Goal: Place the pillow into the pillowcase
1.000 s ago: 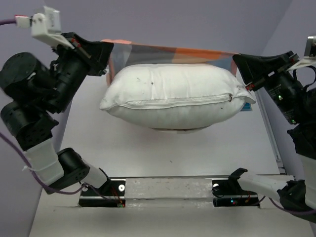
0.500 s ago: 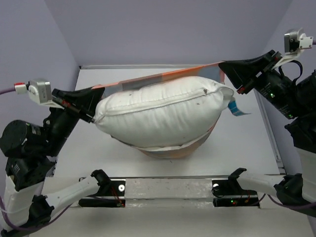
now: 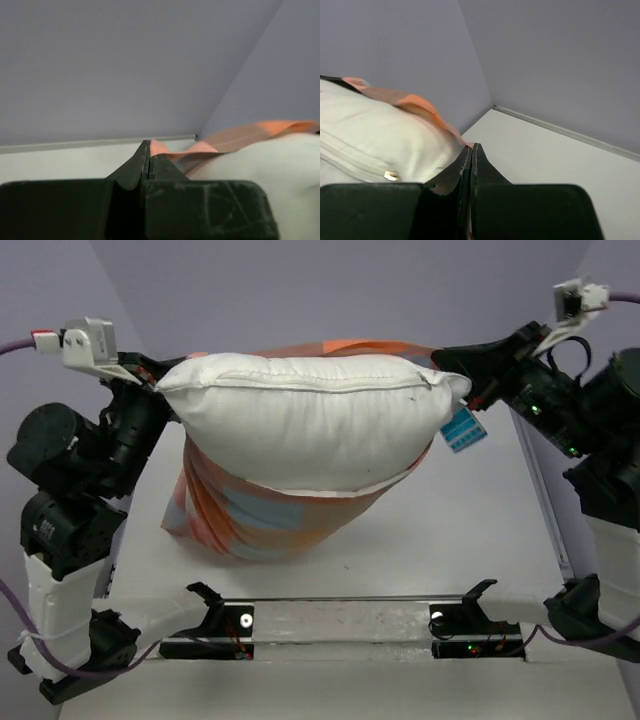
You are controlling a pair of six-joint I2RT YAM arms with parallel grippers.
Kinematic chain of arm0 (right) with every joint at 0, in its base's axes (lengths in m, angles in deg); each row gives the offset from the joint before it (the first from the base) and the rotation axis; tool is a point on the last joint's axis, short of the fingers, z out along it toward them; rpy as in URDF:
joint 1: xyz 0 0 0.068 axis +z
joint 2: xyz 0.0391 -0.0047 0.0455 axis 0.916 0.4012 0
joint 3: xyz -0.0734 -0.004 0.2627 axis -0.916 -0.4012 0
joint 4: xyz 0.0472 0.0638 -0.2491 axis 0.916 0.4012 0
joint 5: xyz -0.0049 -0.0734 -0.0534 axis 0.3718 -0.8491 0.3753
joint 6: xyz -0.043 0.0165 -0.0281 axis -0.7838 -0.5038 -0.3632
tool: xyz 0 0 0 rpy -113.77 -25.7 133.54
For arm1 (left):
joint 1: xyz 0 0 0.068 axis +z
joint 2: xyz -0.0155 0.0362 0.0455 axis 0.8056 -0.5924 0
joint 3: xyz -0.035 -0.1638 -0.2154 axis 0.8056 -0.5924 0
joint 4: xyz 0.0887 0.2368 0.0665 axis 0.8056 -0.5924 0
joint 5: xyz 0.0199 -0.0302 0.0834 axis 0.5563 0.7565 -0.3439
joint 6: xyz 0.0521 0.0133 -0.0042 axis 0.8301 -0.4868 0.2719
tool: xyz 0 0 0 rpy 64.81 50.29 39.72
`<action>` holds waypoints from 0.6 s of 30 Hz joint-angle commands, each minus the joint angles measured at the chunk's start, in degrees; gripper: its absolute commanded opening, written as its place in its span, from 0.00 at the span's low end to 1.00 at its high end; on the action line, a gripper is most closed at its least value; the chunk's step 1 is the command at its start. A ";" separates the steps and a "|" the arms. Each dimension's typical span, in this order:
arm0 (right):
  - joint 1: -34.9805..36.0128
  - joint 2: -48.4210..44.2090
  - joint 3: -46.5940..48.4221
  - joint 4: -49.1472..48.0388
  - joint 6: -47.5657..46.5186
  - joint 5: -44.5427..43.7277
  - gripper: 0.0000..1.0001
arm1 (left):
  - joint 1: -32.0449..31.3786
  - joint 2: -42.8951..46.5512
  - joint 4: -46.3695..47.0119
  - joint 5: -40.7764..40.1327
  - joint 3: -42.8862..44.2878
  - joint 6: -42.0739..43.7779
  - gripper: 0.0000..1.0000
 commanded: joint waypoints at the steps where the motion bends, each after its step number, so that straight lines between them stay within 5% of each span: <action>1: -1.10 4.90 32.05 -3.75 -1.43 -3.43 0.00 | 1.44 -4.70 3.54 5.01 37.63 -3.12 0.00; 3: -1.10 5.55 43.81 -1.89 2.08 2.72 0.00 | 8.62 -9.97 -2.93 13.30 53.20 -5.77 0.00; 4: -2.06 1.79 31.57 -8.67 4.27 6.05 0.00 | 14.31 -8.26 -3.67 15.67 48.06 -6.04 0.00; 5: -2.59 -3.47 17.44 -15.35 5.51 6.87 0.00 | 16.45 -1.10 -2.64 16.12 39.13 -5.69 0.00; 6: -2.60 -10.31 3.73 -20.47 7.09 6.96 0.00 | 17.87 3.67 6.77 15.78 13.46 -5.69 0.00; 7: -2.60 -8.72 -6.42 -20.08 6.58 5.66 0.00 | 18.49 7.80 14.00 15.08 0.41 -8.39 0.00; 8: -2.60 -4.62 -3.56 -7.90 5.36 3.47 0.00 | 17.54 10.72 17.90 11.51 -6.15 -8.94 0.00; 9: -2.60 -0.40 1.08 -7.78 4.39 2.40 0.00 | 17.18 10.75 17.68 11.04 -6.83 -8.16 0.00; 10: -2.60 3.99 5.39 -0.47 2.90 4.74 0.00 | 17.18 7.53 12.19 11.03 3.26 -7.02 0.00; 12: -2.60 2.99 11.31 -6.23 3.32 6.34 0.00 | 17.35 0.07 6.63 11.03 18.74 -4.38 0.00; 13: -2.60 2.29 13.15 -7.85 3.24 5.91 0.00 | 17.36 -2.33 1.82 11.29 34.14 -4.20 0.00; 14: -2.60 2.28 15.52 -8.38 3.15 5.82 0.00 | 17.18 -3.57 1.25 11.64 37.60 -4.46 0.00; 16: -2.60 2.28 17.57 -7.86 2.36 5.82 0.00 | 18.05 0.62 4.92 14.01 27.33 -5.77 0.00; 18: -2.60 0.79 9.78 -10.22 1.92 5.82 0.00 | 19.63 5.97 11.75 16.38 9.61 -6.91 0.00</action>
